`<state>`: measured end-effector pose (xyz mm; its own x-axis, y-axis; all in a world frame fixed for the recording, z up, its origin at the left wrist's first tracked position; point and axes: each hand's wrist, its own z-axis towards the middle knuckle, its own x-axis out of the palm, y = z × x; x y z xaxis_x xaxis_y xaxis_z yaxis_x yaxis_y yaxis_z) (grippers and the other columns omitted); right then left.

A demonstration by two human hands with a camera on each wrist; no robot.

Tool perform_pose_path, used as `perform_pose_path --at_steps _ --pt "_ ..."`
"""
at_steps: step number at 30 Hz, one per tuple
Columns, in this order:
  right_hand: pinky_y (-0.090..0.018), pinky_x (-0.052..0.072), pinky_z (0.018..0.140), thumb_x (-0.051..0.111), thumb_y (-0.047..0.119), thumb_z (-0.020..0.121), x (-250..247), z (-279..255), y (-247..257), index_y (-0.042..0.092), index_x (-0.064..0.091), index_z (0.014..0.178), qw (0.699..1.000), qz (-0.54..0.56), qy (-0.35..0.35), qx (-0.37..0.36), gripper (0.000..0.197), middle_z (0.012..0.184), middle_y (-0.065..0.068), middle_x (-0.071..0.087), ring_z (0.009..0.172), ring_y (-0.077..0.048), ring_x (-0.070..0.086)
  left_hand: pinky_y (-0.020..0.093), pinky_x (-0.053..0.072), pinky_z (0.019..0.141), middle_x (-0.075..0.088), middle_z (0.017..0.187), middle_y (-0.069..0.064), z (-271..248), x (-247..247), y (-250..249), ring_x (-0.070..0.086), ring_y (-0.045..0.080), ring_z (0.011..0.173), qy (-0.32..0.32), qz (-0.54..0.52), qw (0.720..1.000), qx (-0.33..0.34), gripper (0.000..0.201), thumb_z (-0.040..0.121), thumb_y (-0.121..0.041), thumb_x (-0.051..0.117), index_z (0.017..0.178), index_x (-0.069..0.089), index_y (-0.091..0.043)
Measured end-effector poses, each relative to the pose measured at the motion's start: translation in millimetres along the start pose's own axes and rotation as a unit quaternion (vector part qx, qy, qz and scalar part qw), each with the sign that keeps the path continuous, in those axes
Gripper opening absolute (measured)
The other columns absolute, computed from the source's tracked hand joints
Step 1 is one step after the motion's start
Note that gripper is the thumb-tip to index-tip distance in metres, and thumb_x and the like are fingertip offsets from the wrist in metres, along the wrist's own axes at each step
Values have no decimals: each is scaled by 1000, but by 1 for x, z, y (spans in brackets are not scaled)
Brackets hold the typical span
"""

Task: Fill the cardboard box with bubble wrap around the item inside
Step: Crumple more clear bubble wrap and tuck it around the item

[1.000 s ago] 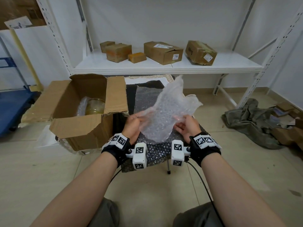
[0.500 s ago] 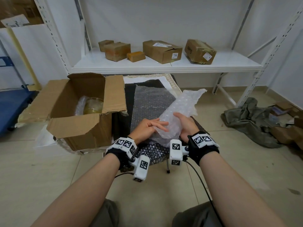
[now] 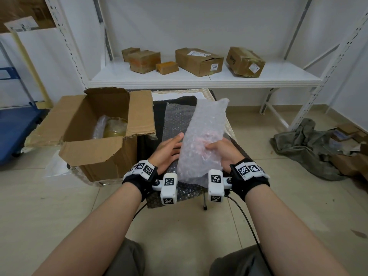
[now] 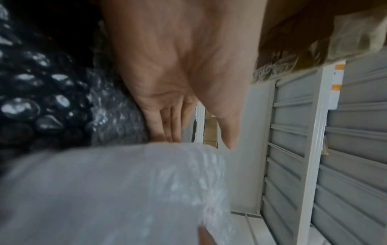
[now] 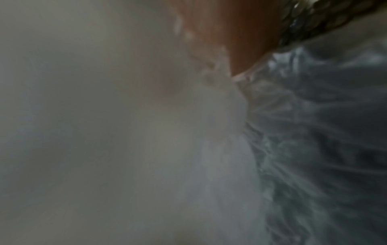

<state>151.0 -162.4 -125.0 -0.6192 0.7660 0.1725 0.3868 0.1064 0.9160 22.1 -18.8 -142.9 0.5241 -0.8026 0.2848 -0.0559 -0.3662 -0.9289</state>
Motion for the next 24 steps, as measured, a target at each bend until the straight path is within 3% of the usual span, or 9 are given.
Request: perform_pose_path --at_steps 4,7,10,13,18,24 --pt "-53 54 92 51 -15 88 1 -4 0 2 58 128 998 -19 56 5 44 121 -22 68 110 -39 67 34 53 95 71 114 12 -4 3 -2 68 23 108 2 1 1000 2 39 92 -31 64 122 64 -5" --pt "-48 56 90 56 -12 87 0 -7 1 1 61 125 997 -39 60 6 40 118 -21 69 107 -37 68 35 53 93 69 119 16 -4 4 -1 66 26 110 2 19 1000 18 35 92 -22 64 121 64 -3" --pt "-48 54 95 63 5 91 -1 -8 3 2 64 121 998 -23 62 7 31 116 -19 71 108 -35 68 37 55 92 68 120 15 -6 4 -2 66 28 109 -1 19 999 30 35 92 -13 62 126 61 -6" --pt "-48 52 98 64 18 94 -3 -5 1 3 63 124 998 1 67 6 33 117 -17 71 109 -34 68 43 52 97 67 122 15 -8 4 -4 64 31 113 6 11 999 32 38 92 -7 61 129 58 -7" --pt "-44 56 90 59 6 95 -5 -2 -2 3 60 128 999 -4 49 -1 33 118 -18 70 109 -34 68 45 51 98 61 129 18 -6 5 -5 60 34 118 16 -14 999 27 41 92 3 54 132 54 -5" --pt "-40 57 85 55 7 98 -5 -4 0 4 61 127 999 -12 51 7 29 120 -20 69 107 -33 67 49 45 104 57 134 19 -5 8 -8 56 35 123 15 -54 998 11 40 92 6 49 130 53 -7"
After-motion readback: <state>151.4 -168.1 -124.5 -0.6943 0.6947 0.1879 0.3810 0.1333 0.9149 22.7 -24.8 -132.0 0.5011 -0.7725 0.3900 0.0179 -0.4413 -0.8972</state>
